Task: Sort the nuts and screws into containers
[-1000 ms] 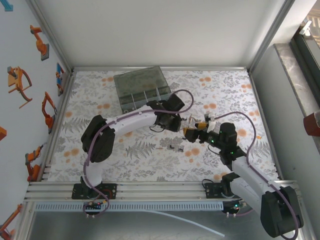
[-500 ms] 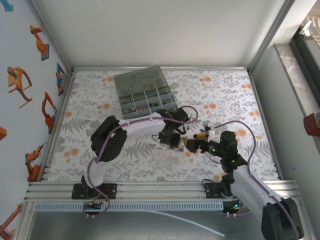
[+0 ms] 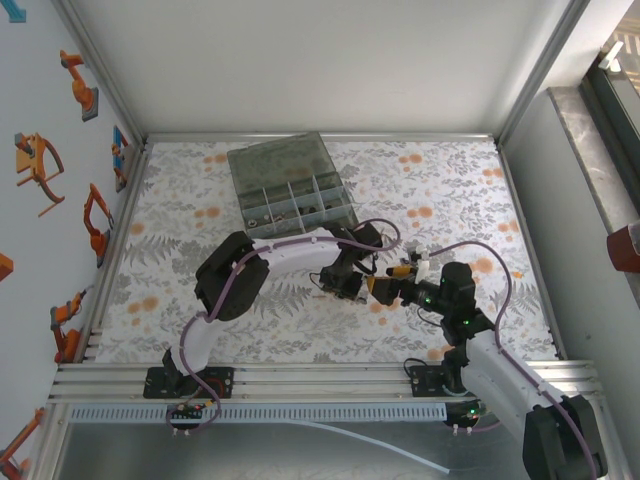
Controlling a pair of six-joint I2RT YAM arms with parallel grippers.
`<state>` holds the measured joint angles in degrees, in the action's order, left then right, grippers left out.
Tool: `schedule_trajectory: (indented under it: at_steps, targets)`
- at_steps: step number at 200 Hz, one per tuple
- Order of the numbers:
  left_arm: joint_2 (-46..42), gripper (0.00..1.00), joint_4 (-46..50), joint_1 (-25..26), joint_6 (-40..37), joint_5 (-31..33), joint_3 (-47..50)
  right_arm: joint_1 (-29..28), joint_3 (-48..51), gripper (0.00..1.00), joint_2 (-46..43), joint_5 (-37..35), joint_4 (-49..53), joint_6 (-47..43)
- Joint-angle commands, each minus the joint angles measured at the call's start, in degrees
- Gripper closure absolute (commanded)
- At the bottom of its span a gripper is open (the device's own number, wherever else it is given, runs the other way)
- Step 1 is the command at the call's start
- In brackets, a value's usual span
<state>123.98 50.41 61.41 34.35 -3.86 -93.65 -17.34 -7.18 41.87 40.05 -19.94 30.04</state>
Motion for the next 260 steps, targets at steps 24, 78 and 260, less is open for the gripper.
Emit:
schedule_trajectory:
  at_steps: [24, 78, 260]
  targets:
    - [1.77, 0.74, 0.47, -0.58, 1.69, 1.46, -1.09, -0.13, 0.45, 0.0, -0.21, 0.66, -1.33, 0.28]
    - [-0.17, 0.73, 1.13, -0.11, 0.8, -0.9, 1.19, -0.15, 0.38, 0.01, -0.24, 0.59, -1.23, 0.25]
    - [-6.55, 1.0, -6.12, -4.71, -1.59, 0.29, 1.89, -0.17, 0.23, 0.0, -1.91, -0.51, 0.14, -0.37]
